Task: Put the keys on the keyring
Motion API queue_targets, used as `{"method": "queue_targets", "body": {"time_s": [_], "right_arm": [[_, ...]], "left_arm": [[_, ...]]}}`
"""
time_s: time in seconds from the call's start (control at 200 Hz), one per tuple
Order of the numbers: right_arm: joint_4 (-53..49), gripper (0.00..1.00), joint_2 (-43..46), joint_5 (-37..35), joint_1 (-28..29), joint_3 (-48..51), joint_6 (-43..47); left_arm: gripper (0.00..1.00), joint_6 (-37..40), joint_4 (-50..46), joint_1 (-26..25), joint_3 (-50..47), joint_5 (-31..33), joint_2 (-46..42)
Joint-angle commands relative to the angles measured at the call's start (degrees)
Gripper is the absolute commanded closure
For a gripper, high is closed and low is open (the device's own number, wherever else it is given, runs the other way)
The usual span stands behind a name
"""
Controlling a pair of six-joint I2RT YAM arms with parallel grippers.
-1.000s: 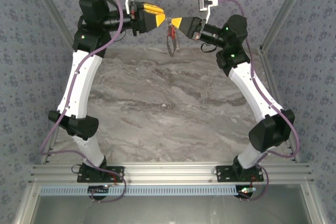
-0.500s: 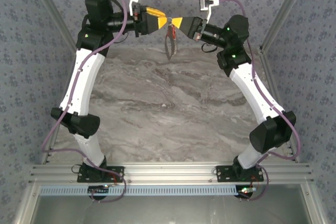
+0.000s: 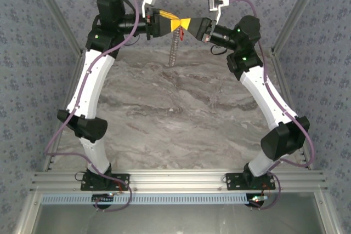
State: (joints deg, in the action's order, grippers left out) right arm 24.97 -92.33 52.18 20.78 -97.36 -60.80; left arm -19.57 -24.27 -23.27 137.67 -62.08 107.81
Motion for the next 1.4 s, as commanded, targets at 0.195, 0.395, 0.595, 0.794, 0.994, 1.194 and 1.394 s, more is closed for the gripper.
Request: {"method": "queue_targets", "body": {"time_s": [0.195, 0.395, 0.595, 0.794, 0.994, 1.194, 1.394], "right_arm": [[2.26, 1.00, 2.62, 0.54, 0.11, 0.78, -0.38], [3.03, 0.94, 2.94, -0.06, -0.67, 1.29, -1.54], [7.06, 0.72, 5.21, -2.33, -3.55, 5.57, -5.55], [6.25, 0.64, 5.76, -2.13, -2.44, 5.98, -5.02], [4.98, 0.57, 5.46, -2.70, -1.09, 6.05, -3.75], [5.58, 0.73, 4.74, -3.04, 0.19, 6.33, -4.13], [6.04, 1.00, 4.39, -3.23, 1.15, 6.79, -4.49]], "left_arm": [[1.00, 0.06, -1.03, -1.36, 4.27, -1.08, 1.17], [1.00, 0.32, -1.03, -1.94, 4.72, 0.00, 1.16], [1.00, -0.27, 1.68, -2.05, 4.72, 2.86, 0.56], [1.00, -1.59, 3.87, -2.13, 4.72, 3.29, 0.65], [1.00, -1.88, 4.83, -2.09, 4.72, 3.64, 0.65], [1.00, -1.81, 5.35, -2.13, 4.80, 4.90, 0.65], [1.00, -2.00, 6.34, -1.98, 4.92, 6.44, 0.55]]}}
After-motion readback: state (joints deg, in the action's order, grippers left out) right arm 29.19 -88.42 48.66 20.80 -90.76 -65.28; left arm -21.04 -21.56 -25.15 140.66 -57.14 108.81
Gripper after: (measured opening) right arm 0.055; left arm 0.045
